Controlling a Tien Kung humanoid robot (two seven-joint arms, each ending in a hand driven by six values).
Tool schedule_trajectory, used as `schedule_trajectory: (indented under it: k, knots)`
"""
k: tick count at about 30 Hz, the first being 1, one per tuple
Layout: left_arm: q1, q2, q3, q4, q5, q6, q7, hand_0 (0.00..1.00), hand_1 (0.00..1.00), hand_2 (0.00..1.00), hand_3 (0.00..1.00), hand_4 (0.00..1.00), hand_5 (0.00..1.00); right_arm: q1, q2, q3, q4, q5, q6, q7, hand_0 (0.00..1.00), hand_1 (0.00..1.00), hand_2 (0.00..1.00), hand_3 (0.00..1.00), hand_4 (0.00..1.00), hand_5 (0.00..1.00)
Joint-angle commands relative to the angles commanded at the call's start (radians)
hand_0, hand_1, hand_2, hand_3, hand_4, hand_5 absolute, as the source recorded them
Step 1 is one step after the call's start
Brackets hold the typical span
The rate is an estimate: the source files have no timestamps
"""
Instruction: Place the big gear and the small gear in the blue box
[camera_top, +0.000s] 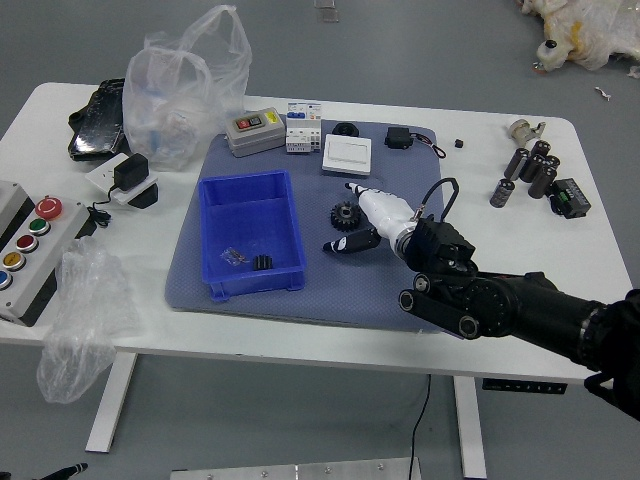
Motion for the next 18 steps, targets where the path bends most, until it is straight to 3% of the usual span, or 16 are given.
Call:
schedule_trajectory:
  k: [1,9,18]
  knots:
    - [0.0,0.0,0.0,0.0,0.0,0.0,0.0,0.716,0.624,0.629,0.73,0.821,0.6,0.0,0.001,-0.004,0.002,0.001,-0.007,0.004,0.867,0.678,0.548,0.645,0.553,0.161]
    - [-0.003,-0.004,0.002,0.0,0.002,-0.001,-0.001,0.716,0.624,0.629,0.73,0.821,0.6,-0.002,0.008,-0.025,0.005,0.017,-0.046,0.027,0.852,0.668,0.527,0.641,0.536,0.128]
    - [0.0,-0.006,0.006,0.0,-0.002,-0.001,-0.002,0.716,0.624,0.629,0.73,0.822,0.603,-0.003,-0.004,0.009,0.006,-0.011,-0.052,0.029,0.847,0.66,0.525,0.643,0.516,0.122]
